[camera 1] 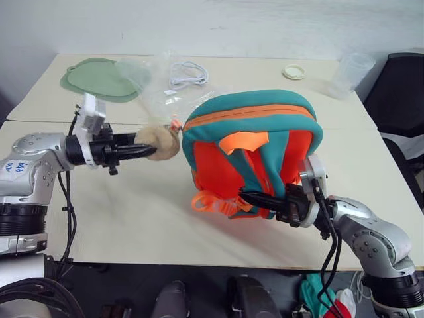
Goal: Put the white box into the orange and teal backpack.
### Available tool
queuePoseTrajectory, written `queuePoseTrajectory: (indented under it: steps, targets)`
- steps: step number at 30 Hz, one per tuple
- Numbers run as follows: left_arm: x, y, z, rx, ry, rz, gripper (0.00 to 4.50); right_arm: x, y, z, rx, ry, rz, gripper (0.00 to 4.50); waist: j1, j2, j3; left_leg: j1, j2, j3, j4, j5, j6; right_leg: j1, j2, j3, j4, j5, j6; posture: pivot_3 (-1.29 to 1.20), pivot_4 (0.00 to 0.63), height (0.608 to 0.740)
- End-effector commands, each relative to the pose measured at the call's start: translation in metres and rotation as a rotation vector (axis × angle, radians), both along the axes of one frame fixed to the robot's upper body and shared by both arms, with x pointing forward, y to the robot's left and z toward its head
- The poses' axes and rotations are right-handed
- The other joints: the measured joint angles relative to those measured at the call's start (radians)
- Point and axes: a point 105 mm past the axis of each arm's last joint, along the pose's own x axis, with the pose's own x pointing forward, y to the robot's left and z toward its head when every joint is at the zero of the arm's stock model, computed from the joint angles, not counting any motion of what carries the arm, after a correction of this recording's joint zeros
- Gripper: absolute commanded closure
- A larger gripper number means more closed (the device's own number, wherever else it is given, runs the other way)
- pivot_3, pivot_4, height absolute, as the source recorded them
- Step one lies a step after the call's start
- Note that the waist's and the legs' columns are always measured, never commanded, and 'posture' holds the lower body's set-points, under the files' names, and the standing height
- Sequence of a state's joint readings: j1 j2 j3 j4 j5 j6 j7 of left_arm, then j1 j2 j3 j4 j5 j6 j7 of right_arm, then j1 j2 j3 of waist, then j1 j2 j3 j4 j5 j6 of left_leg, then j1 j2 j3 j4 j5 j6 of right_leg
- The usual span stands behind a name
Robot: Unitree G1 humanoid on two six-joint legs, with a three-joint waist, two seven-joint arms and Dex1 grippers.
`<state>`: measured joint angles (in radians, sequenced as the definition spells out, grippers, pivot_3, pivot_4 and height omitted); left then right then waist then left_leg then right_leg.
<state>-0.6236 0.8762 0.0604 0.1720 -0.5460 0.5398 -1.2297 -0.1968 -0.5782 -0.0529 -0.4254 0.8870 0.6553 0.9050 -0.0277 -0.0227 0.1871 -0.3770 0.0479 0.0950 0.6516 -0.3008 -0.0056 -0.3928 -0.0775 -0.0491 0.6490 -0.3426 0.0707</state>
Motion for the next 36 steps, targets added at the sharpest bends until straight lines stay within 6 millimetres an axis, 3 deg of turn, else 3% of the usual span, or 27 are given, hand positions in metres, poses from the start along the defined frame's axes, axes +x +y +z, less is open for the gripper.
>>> queuePoseTrajectory:
  steps: [1, 7, 10, 13, 16, 21, 23, 25, 26, 28, 30, 32, 36]
  targets:
    - [-0.004, 0.000, -0.021, 0.054, 0.100, 0.004, 3.33, -0.002, -0.005, 0.009, 0.033, -0.033, -0.027, 4.45, 0.001, 0.000, 0.000, 0.000, 0.000, 0.000, 0.000, 0.000, 0.000, 0.000, 0.000, 0.000, 0.000, 0.000, 0.000, 0.00, 0.150, 0.740]
    - [-0.014, -0.020, -0.047, 0.042, 0.201, -0.041, 3.33, -0.003, -0.005, 0.010, 0.042, -0.033, -0.044, 4.45, 0.001, 0.000, 0.000, 0.000, 0.000, 0.000, 0.000, 0.000, 0.000, 0.000, 0.000, 0.000, 0.000, 0.000, 0.000, 0.00, 0.150, 0.740]
    - [-0.021, -0.039, -0.055, 0.041, 0.172, -0.094, 3.33, -0.002, -0.005, 0.010, 0.047, -0.035, -0.051, 4.45, 0.001, 0.000, 0.000, 0.000, 0.000, 0.000, 0.000, 0.000, 0.000, 0.000, 0.000, 0.001, 0.000, 0.000, 0.000, 0.00, 0.150, 0.740]
    - [-0.018, -0.068, -0.033, -0.112, 0.062, -0.120, 3.33, -0.002, -0.004, 0.011, 0.056, -0.040, -0.057, 4.45, 0.009, 0.000, 0.000, 0.000, 0.000, 0.000, 0.001, -0.001, 0.001, 0.001, -0.001, 0.001, 0.000, 0.000, 0.000, 0.00, 0.150, 0.740]
    - [-0.020, -0.078, -0.019, -0.127, -0.019, -0.152, 3.33, -0.001, -0.003, 0.011, 0.059, -0.042, -0.058, 4.45, 0.020, 0.000, 0.000, 0.000, -0.001, -0.001, 0.002, -0.001, 0.002, 0.001, -0.001, 0.000, 0.001, 0.000, 0.000, 0.00, 0.150, 0.740]
    - [-0.042, -0.085, -0.026, -0.002, 0.022, -0.275, 3.33, 0.000, -0.002, 0.011, 0.054, -0.048, -0.056, 4.45, 0.022, 0.000, 0.000, 0.000, -0.001, 0.000, 0.001, 0.000, 0.001, 0.000, -0.001, 0.000, 0.000, 0.000, 0.000, 0.00, 0.150, 0.740]
    - [-0.041, -0.092, -0.020, -0.019, -0.077, -0.286, 3.33, 0.001, -0.002, 0.011, 0.061, -0.050, -0.060, 4.45, 0.024, 0.000, 0.000, 0.000, -0.001, 0.000, 0.000, 0.000, 0.001, 0.000, -0.001, 0.000, -0.001, 0.000, 0.000, 0.00, 0.150, 0.740]
    - [-0.041, -0.106, 0.010, -0.174, -0.157, -0.303, 3.33, 0.002, -0.001, 0.012, 0.065, -0.054, -0.064, 4.45, 0.027, 0.000, 0.000, 0.000, 0.000, 0.000, 0.001, 0.000, 0.001, 0.001, -0.001, 0.000, 0.000, 0.000, 0.000, 0.00, 0.150, 0.740]
    - [-0.041, -0.108, 0.013, -0.193, -0.132, -0.299, 3.33, 0.002, -0.001, 0.012, 0.067, -0.056, -0.067, 4.45, 0.030, 0.000, 0.000, -0.001, -0.001, 0.000, 0.001, 0.000, 0.001, 0.001, -0.001, 0.000, 0.000, 0.000, 0.000, 0.00, 0.150, 0.740]
    - [-0.040, -0.107, 0.004, -0.145, -0.063, -0.283, 3.33, 0.002, 0.000, 0.012, 0.070, -0.057, -0.069, 4.45, 0.026, -0.001, 0.000, -0.003, 0.000, -0.002, 0.004, -0.001, 0.001, 0.000, -0.001, -0.001, 0.000, 0.000, 0.001, 0.00, 0.150, 0.740]
    - [-0.033, -0.093, -0.035, 0.030, 0.026, -0.202, 3.33, 0.003, 0.000, 0.012, 0.070, -0.058, -0.073, 4.45, 0.016, 0.000, 0.000, -0.002, -0.001, -0.001, 0.003, -0.001, 0.001, 0.000, -0.001, 0.000, 0.000, 0.000, 0.001, 0.00, 0.150, 0.740]
    - [-0.025, -0.079, -0.058, 0.073, 0.083, -0.115, 3.33, 0.003, 0.000, 0.012, 0.072, -0.059, -0.078, 4.45, 0.004, 0.001, -0.001, 0.002, -0.001, 0.001, -0.001, 0.000, 0.001, 0.001, 0.000, 0.002, 0.000, 0.000, 0.001, 0.00, 0.150, 0.740]
    - [-0.013, -0.066, -0.070, -0.005, 0.198, 0.000, 3.33, 0.003, -0.001, 0.011, 0.072, -0.059, -0.087, 4.45, 0.006, 0.000, -0.001, 0.002, 0.000, 0.000, 0.001, 0.000, 0.002, 0.001, 0.000, 0.001, 0.002, 0.000, 0.000, 0.00, 0.150, 0.740]
